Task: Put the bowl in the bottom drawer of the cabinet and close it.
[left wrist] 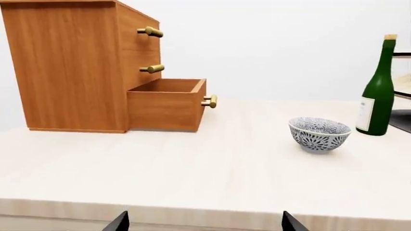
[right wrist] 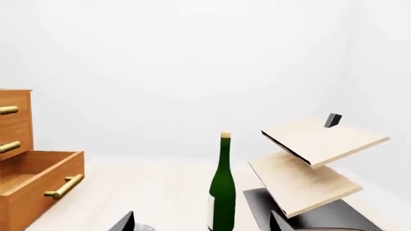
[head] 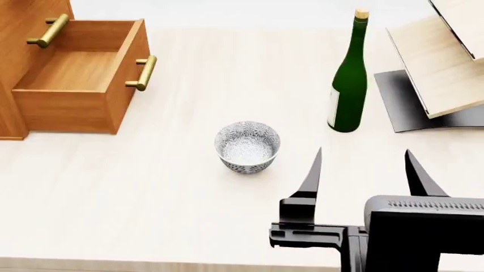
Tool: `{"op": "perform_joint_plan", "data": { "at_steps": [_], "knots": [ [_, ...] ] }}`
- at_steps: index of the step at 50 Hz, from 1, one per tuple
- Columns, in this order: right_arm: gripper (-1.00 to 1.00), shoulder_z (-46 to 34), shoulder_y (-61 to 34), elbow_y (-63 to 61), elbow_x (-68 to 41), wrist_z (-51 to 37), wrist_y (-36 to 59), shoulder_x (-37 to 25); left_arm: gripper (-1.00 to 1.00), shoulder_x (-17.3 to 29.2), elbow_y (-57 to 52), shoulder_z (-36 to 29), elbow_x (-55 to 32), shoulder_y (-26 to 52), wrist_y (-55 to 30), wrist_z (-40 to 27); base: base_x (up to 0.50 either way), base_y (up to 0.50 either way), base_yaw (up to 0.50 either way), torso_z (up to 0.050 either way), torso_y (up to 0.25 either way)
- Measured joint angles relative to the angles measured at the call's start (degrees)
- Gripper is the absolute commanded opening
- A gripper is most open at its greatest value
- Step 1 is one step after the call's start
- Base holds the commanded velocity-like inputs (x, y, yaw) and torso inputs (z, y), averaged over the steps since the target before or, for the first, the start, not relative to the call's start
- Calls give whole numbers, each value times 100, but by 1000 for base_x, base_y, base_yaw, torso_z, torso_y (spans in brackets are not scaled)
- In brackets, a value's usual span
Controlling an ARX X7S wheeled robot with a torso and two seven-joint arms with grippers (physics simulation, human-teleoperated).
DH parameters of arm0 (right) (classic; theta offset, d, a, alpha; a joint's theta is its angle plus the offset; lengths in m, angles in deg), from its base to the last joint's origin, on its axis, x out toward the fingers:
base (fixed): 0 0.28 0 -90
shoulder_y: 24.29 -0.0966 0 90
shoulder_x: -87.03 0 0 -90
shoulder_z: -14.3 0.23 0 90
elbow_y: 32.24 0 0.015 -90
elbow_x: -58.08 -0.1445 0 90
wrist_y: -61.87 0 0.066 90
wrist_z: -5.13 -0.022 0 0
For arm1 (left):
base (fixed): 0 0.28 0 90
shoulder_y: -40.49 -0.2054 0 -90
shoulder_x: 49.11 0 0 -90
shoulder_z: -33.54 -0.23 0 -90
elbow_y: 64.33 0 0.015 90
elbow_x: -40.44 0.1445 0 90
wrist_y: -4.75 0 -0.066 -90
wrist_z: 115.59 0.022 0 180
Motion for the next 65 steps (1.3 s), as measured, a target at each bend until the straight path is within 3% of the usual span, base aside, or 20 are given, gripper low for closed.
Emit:
{"op": "perform_joint_plan", "data": {
  "at_steps": [65],
  "knots": [
    [100, 135, 35, -111, -513, -196, -24, -102, 100, 334, 75, -324, -59, 10, 133, -422, 0, 487, 0, 0, 0]
  ]
}}
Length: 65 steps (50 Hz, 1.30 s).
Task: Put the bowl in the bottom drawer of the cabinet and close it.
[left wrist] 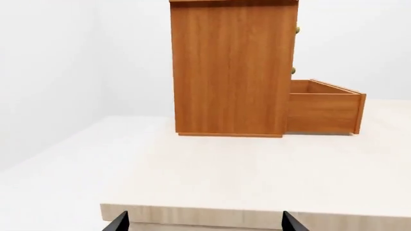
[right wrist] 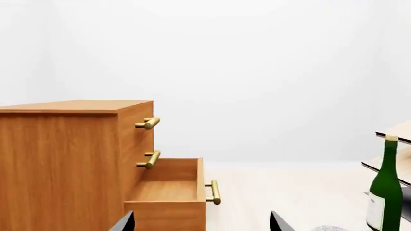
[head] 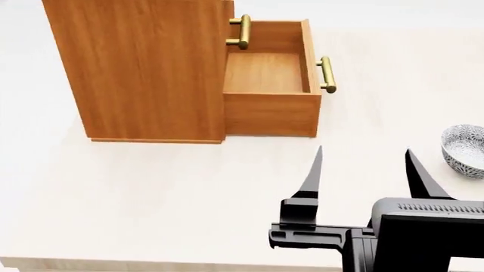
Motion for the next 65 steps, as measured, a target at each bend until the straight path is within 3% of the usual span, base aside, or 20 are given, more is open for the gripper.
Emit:
{"op": "perform_joint_plan", "data": {
  "at_steps": [17, 35, 49, 65],
  "knots": [
    [100, -24, 91, 47, -83, -49, -108, -51, 100, 64, -15, -67, 5, -2, 1, -95, 16, 91, 0, 0, 0],
    [100, -47, 176, 201, -216, 34, -346, -132, 100, 127, 5, -130, -9, 18, 8, -173, 497, 0, 0, 0, 0],
    [100, -29, 154, 276, -296, -19, -340, -155, 100, 177, 7, -169, -34, 32, 9, -227, 119, 0, 0, 0, 0],
    [100, 13, 185, 309, -455, -12, -386, -173, 100, 231, -4, -213, -60, 29, 12, -286, 491, 0, 0, 0, 0]
  ]
}}
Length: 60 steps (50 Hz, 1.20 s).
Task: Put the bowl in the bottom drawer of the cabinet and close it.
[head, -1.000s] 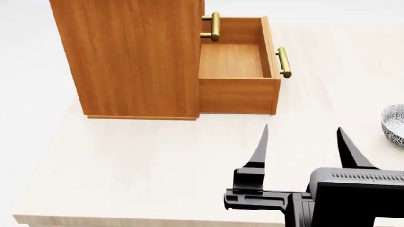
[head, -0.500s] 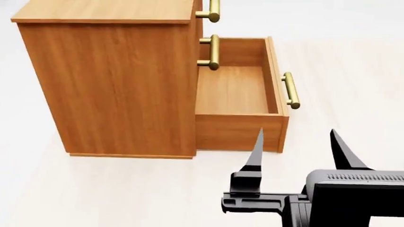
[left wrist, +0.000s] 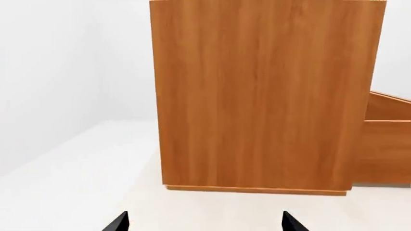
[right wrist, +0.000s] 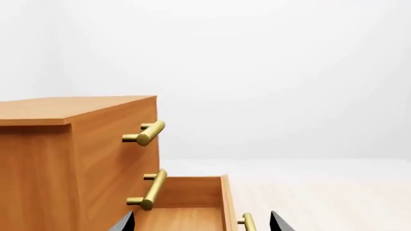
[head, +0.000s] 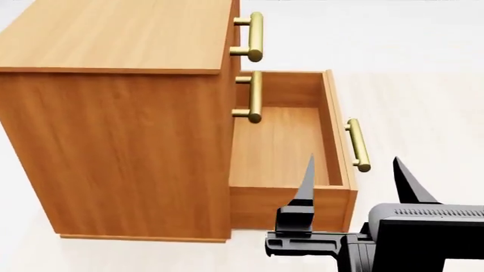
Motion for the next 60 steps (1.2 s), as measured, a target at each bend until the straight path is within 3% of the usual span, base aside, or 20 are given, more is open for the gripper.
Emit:
{"op": "perform_joint_plan", "data": {
  "at_steps": [32, 60],
  "knots": [
    [100, -42, 3, 161, -134, -68, -119, -74, 100, 93, 20, -87, -37, 21, 30, -108, 500, 0, 0, 0, 0],
    [100, -252, -1573, 1445, -393, -386, 1622, -157, 100, 165, 7, -160, -71, 33, 21, -199, 5, 0, 0, 0, 0]
  ]
}}
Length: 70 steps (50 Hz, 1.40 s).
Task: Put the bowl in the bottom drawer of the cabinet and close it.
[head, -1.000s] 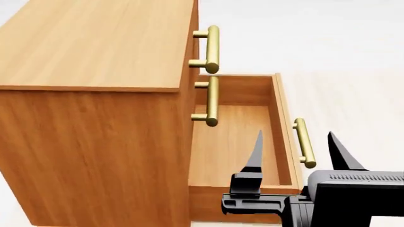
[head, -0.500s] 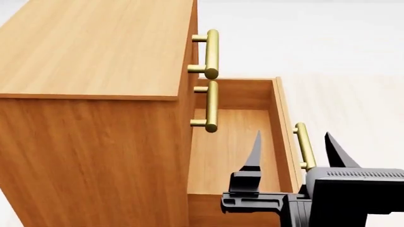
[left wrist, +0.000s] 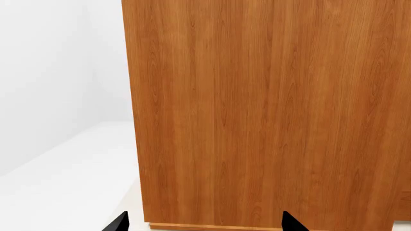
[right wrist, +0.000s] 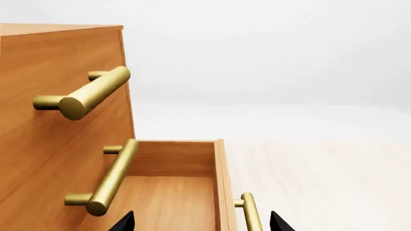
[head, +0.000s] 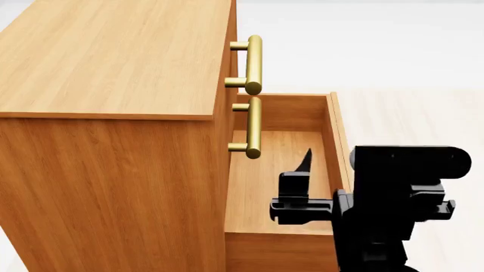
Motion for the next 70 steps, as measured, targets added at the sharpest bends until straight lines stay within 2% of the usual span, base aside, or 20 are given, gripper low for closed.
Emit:
{"op": "perform_joint_plan", "data": {
  "at_steps": [26, 44, 70],
  "knots": [
    [100, -256, -1173, 1790, 56, -176, 963, 33, 100, 96, 30, -81, -39, 19, 47, -99, 0, 0, 0, 0, 0],
    [100, -494, -1559, 2975, 110, -10, 842, -34, 100, 163, 25, -138, -71, 36, 47, -178, 0, 0, 0, 0, 0],
    [100, -607, -1676, 3977, 163, 29, 548, -84, 100, 240, 15, -222, -103, 54, 46, -284, 0, 0, 0, 0, 0]
  ]
}}
